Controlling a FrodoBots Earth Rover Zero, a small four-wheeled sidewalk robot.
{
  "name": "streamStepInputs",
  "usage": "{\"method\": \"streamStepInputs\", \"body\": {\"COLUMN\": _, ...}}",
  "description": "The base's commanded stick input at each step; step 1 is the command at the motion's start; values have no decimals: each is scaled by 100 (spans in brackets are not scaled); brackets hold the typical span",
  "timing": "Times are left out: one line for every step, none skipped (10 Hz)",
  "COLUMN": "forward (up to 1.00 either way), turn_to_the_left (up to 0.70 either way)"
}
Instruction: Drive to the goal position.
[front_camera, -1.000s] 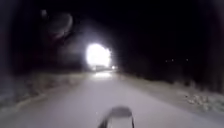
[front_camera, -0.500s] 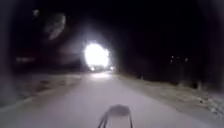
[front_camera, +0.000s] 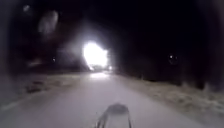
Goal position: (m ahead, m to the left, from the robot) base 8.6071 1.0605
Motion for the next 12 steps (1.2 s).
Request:
{"method": "streamStepInputs", "body": {"forward": 100, "turn_to_the_left": 0}}
{"method": "streamStepInputs", "body": {"forward": 100, "turn_to_the_left": 0}}
{"method": "streamStepInputs", "body": {"forward": 100, "turn_to_the_left": 0}}
{"method": "streamStepInputs", "body": {"forward": 100, "turn_to_the_left": 0}}
{"method": "streamStepInputs", "body": {"forward": 100, "turn_to_the_left": 0}}
{"method": "streamStepInputs", "body": {"forward": 100, "turn_to_the_left": 0}}
{"method": "streamStepInputs", "body": {"forward": 100, "turn_to_the_left": 0}}
{"method": "streamStepInputs", "body": {"forward": 100, "turn_to_the_left": 0}}
{"method": "streamStepInputs", "body": {"forward": 100, "turn_to_the_left": 0}}
{"method": "streamStepInputs", "body": {"forward": 100, "turn_to_the_left": 0}}
{"method": "streamStepInputs", "body": {"forward": 100, "turn_to_the_left": 0}}
{"method": "streamStepInputs", "body": {"forward": 100, "turn_to_the_left": 0}}
